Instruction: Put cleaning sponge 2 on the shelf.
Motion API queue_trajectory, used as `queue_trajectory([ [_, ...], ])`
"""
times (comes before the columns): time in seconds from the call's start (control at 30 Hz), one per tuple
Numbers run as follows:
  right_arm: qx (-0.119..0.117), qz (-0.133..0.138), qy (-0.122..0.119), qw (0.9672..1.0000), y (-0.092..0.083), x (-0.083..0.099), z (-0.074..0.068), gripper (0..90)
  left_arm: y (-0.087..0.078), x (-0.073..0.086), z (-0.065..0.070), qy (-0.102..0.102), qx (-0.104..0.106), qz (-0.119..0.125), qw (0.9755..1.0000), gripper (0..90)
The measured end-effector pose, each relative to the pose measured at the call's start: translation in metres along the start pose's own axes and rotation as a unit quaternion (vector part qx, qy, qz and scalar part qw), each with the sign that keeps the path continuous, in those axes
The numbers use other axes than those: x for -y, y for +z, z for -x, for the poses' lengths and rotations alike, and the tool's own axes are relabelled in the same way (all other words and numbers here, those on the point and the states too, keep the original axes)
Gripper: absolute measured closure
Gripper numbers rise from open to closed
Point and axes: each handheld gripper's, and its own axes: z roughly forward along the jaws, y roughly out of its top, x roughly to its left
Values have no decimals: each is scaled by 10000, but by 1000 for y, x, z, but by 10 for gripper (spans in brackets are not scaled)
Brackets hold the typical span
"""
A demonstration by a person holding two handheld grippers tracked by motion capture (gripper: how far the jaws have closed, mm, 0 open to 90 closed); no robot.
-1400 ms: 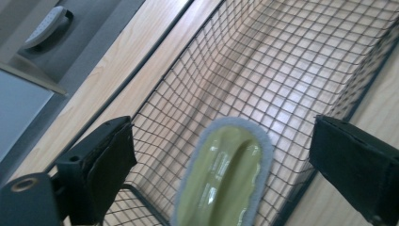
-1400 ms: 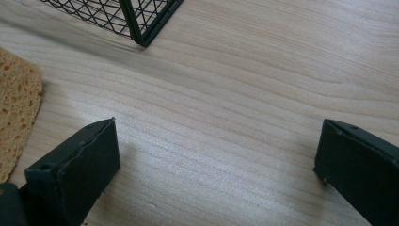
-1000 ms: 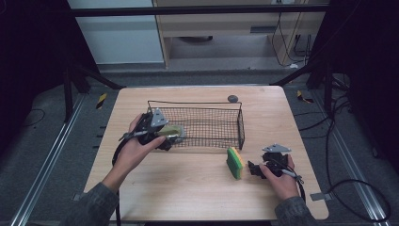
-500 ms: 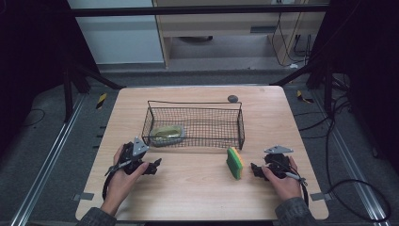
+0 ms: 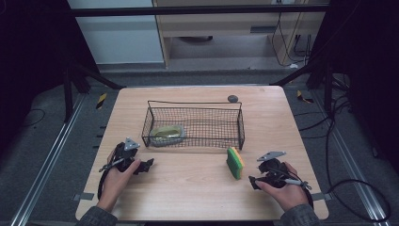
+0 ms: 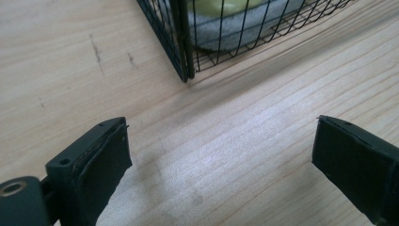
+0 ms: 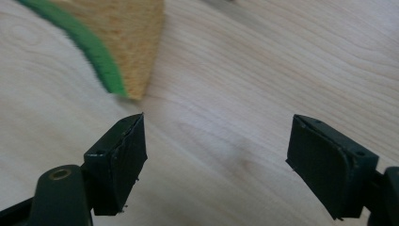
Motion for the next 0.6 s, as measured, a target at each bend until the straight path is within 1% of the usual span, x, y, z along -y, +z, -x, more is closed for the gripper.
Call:
queue_trajectory([
  [0.03, -62, -80, -17, 9999, -5, -5, -5, 200, 3, 1, 1, -7, 9, -70, 10000, 36],
  [0.1, -123, -142, 1, 9998, -11, -12, -9, 198, 5, 1, 2, 6, 27, -118, 9999, 35],
  [0.13, -123, -142, 1, 9998, -11, -12, -9, 198, 5, 1, 2, 6, 27, -118, 9999, 35],
  [0.2, -182, -212, 29, 9996, -17, -19, -13, 190, 7, 2, 2, 17, 43, -143, 9999, 36],
  [0.23, -197, -276, 15, 9994, -21, -27, -16, 184, 8, 2, 2, 16, 44, -154, 9999, 34],
  [0.27, -205, -323, -2, 9993, -24, -31, -18, 176, 8, 2, 2, 14, 42, -159, 9999, 26],
  [0.3, -189, -363, -33, 9992, -25, -35, -20, 173, 10, 2, 1, -6, 77, -141, 9999, 25],
  [0.33, -189, -363, -33, 9992, -25, -35, -20, 173, 10, 2, 1, -6, 77, -141, 9999, 24],
  [0.37, -160, -467, -42, 9988, -28, -43, -22, 171, 10, 2, 1, -6, 97, -127, 9999, 21],
  [0.4, -160, -467, -42, 9988, -28, -43, -22, 171, 11, 2, 0, -14, 113, -126, 9999, 21],
  [0.43, -191, -516, -90, 9984, -29, -51, -24, 170, 12, 2, 0, -32, 107, -91, 9999, 6],
  [0.47, -191, -516, -90, 9984, -29, -51, -24, 170, 12, 2, 0, -32, 107, -91, 9999, 0],
  [0.57, -167, -658, -191, 9975, -33, -66, -27, 166, 14, 3, 1, -64, 95, 21, 9999, 0],
  [0.6, -167, -685, -275, 9971, -33, -72, -27, 166, 14, 3, 1, -67, 93, 37, 9999, 0],
])
